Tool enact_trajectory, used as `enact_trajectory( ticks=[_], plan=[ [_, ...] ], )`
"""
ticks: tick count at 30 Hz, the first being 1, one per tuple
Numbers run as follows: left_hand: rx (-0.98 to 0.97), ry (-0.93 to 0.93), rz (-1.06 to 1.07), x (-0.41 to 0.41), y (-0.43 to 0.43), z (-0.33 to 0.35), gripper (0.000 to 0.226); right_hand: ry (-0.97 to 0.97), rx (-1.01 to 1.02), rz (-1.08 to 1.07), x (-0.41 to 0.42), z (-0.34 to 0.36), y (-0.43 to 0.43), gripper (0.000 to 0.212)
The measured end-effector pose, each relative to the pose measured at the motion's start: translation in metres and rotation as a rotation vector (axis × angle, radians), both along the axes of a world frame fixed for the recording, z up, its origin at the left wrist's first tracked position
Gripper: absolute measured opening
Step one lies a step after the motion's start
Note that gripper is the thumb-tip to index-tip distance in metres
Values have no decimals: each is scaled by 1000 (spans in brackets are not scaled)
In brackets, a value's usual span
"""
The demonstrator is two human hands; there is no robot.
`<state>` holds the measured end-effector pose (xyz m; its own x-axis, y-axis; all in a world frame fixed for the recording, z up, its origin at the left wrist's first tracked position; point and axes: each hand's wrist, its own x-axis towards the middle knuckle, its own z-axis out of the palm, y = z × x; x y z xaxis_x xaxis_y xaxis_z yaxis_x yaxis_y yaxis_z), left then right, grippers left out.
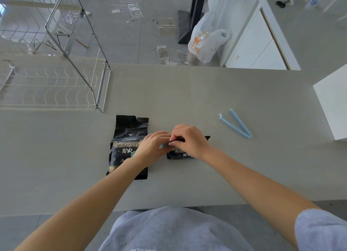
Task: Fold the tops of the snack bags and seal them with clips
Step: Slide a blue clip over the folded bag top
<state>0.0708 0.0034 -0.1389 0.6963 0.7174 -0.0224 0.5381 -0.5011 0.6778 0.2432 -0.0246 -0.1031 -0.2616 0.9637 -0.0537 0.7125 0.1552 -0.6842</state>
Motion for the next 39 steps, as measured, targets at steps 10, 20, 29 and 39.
enact_trajectory(
  ticks=[10,20,29,39],
  plan=[
    [-36,56,38,-3,4,-1,8,43,-15,6,-2,4,3,6],
    [-30,163,-21,58,13,43,29,258,-65,-593,67,-12,-19,22],
    [62,49,164,89,-11,27,4,531,-194,-653,52,-42,-41,25],
    [109,-34,259,86,-15,27,5,648,-245,-583,46,-40,-40,27]
  ],
)
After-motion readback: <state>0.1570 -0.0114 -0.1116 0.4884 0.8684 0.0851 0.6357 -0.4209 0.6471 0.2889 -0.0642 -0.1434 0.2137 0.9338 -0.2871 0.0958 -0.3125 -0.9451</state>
